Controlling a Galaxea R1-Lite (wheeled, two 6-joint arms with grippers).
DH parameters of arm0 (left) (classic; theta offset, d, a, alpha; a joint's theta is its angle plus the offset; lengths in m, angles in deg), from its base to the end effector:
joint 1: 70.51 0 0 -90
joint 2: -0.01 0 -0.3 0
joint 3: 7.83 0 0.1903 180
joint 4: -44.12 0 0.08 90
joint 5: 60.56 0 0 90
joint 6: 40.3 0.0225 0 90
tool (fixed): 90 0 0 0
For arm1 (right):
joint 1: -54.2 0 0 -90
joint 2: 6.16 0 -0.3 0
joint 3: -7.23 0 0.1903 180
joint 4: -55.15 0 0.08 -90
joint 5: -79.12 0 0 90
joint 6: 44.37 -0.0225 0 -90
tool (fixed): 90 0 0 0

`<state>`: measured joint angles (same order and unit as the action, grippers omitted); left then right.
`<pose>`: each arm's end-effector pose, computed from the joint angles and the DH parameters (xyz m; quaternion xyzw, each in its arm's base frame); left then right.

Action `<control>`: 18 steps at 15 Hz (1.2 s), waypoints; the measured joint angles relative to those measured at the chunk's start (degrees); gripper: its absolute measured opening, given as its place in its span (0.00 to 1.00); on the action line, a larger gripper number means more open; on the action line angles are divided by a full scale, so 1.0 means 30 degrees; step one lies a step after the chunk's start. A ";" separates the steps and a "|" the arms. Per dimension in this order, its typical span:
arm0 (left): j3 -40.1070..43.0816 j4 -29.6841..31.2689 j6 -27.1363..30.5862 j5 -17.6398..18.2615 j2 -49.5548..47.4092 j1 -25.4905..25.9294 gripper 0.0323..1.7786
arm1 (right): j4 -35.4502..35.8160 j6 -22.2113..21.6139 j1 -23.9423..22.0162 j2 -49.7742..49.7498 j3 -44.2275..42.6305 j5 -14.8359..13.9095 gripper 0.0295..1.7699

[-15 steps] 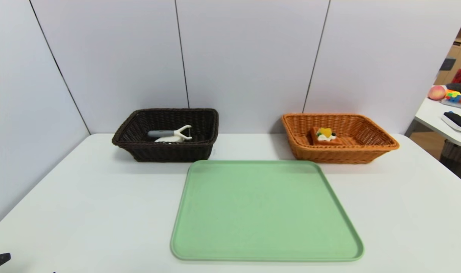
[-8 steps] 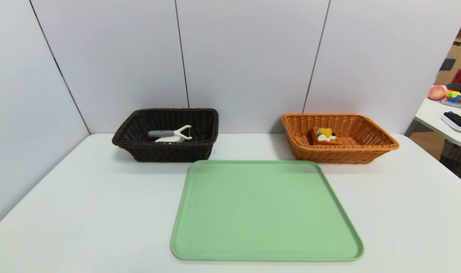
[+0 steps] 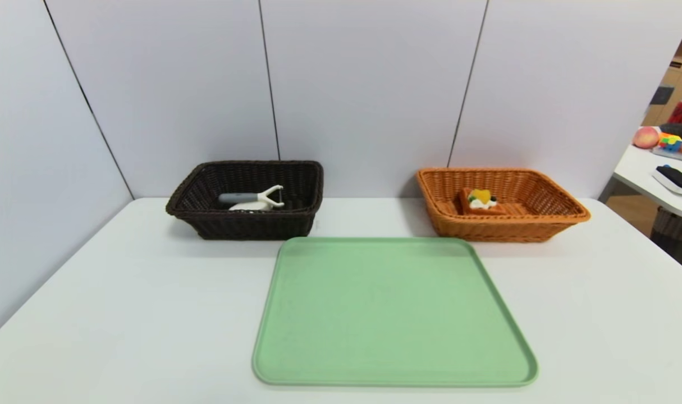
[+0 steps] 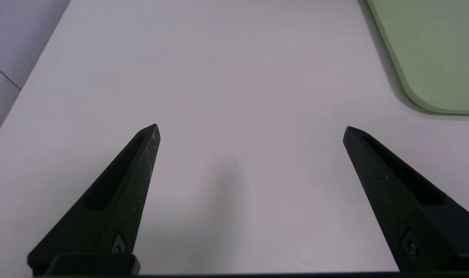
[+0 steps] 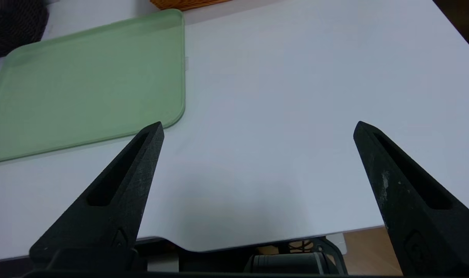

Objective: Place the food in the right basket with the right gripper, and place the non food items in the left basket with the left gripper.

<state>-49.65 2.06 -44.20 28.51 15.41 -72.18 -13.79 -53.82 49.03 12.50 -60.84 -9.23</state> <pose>-0.0201 0.0010 0.1367 -0.0306 0.1362 -0.0018 0.9902 -0.0635 0.0064 0.2062 0.0912 0.1662 -0.0441 0.9809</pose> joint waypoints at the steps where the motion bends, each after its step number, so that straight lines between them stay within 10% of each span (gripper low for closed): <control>1: 0.0244 -0.0024 0.0366 0.0024 -0.0191 0.0102 0.95 | -0.0020 0.0008 -0.0012 -0.0154 0.0211 0.0398 0.96; 14: 0.2028 0.0110 0.0634 0.1052 -0.3084 0.0431 0.95 | 0.0228 0.0479 0.1512 -0.2353 0.2206 0.0910 0.96; 18: 0.2320 0.0138 0.0670 0.1150 -0.3958 0.0455 0.95 | 0.4336 0.1313 0.1723 -0.4437 0.5750 0.1012 0.96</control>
<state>-42.69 2.48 -42.19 31.96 3.54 -70.82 -0.79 -49.88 54.20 -0.82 -43.59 -6.20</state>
